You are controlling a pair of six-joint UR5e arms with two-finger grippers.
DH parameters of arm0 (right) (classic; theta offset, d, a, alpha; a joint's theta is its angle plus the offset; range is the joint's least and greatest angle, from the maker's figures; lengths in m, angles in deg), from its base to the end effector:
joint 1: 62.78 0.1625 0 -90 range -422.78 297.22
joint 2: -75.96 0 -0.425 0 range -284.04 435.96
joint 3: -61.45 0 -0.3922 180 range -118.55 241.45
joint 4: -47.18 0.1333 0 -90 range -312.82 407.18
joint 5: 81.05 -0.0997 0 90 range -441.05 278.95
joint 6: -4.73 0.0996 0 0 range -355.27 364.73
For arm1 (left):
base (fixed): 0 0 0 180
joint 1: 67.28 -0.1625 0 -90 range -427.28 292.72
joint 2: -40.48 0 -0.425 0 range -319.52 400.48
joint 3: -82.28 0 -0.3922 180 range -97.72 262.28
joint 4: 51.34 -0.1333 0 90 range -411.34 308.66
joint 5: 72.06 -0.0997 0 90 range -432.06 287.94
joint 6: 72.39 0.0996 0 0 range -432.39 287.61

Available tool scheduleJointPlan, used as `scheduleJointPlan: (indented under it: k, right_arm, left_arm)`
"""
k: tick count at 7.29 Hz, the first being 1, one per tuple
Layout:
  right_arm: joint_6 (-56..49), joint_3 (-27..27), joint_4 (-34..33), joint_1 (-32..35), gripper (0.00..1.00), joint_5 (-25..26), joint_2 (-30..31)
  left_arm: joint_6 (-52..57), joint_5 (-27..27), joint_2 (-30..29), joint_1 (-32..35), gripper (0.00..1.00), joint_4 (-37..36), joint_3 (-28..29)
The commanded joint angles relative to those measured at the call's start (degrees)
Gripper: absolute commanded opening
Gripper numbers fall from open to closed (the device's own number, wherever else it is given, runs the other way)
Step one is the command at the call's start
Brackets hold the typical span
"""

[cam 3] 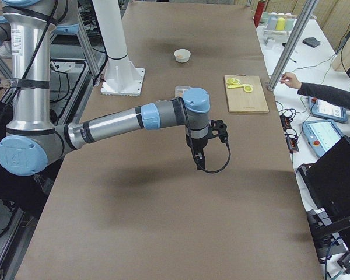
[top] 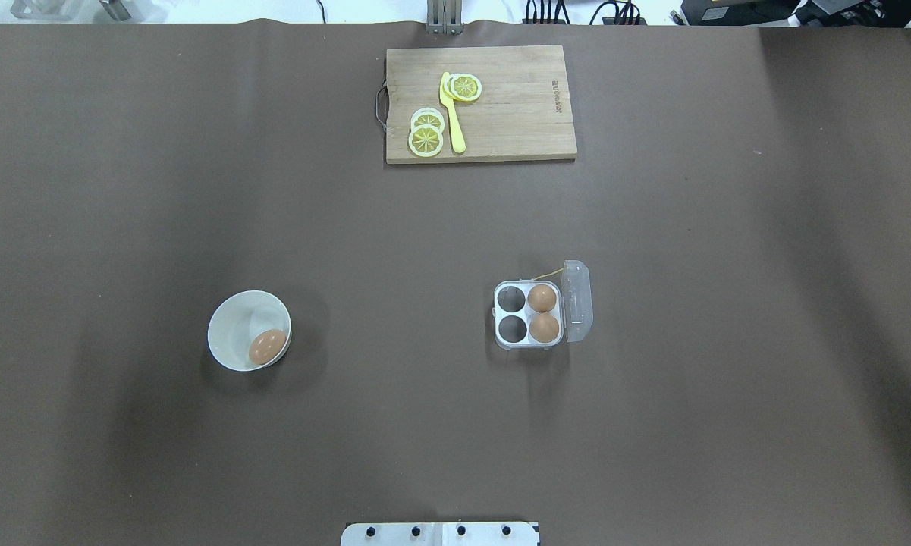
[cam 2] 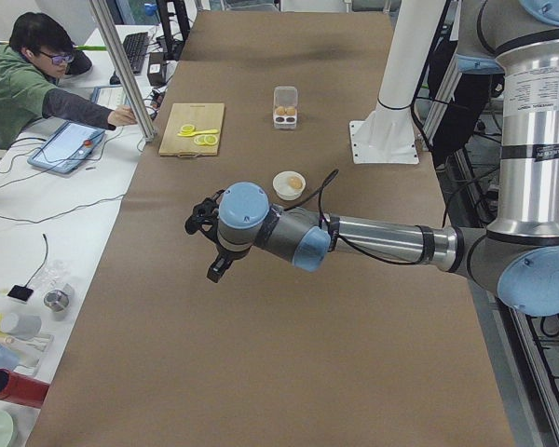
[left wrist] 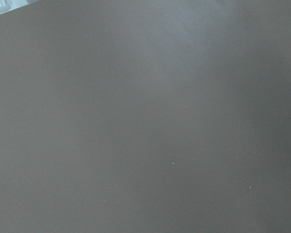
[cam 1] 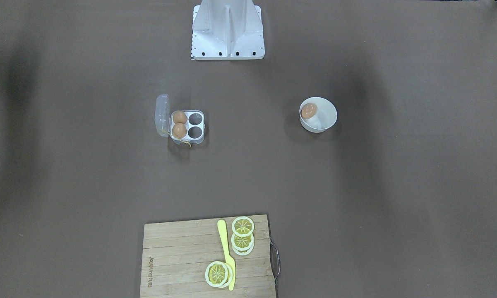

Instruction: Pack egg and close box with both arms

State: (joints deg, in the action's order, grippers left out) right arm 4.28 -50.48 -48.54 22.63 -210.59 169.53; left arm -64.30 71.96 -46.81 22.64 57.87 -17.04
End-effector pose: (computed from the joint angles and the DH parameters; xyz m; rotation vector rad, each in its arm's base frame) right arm 0.0329 -0.4640 0.5163 0.1870 -0.6951 -0.1603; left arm -0.0520 -0.4848 0.5511 0.4818 0.8980 0.3424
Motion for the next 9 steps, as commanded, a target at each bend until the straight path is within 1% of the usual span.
scheduleJointPlan:
  k: [1, 2, 3, 4, 5, 6, 8, 9]
  right_arm:
    - [0.10, 0.39, 0.01, 0.01, 1.00, -0.27, -0.84]
    - [0.10, -0.48, 0.09, 0.01, 1.00, -0.62, -1.01]
    - [0.10, -0.57, 0.18, -0.07, 1.00, -0.63, -1.10]
    - [0.10, -1.18, 0.10, -0.07, 1.00, -1.67, -1.10]
    - [0.01, -1.19, 0.18, -0.25, 1.00, -5.68, -1.10]
    - [0.18, -1.27, 0.18, -0.60, 1.00, -6.94, -1.19]
    - [5.43, -2.06, 0.27, -2.00, 1.00, -6.87, -1.37]
    - [5.55, -2.33, 0.27, -2.10, 1.00, -6.87, -1.37]
  left_arm:
    - [0.52, 0.03, -2.00, 0.00, 1.00, 0.47, 0.62]
    - [-0.17, 0.20, -1.83, -0.09, 1.00, 2.74, -0.07]
    - [-2.62, 0.82, -2.27, -1.05, 1.00, 3.37, 0.27]
    - [-3.34, 0.82, -4.10, -3.93, 1.00, 3.81, -1.21]
    - [-3.87, 0.91, -4.29, -8.05, 1.00, 6.34, -2.00]
    - [-9.96, 0.82, -4.73, -12.26, 1.00, 9.84, -2.27]
    - [-29.27, -0.05, -4.73, -20.43, 1.00, 24.75, -2.36]
    - [-30.75, -0.06, -6.12, -24.31, 1.00, 26.65, -2.36]
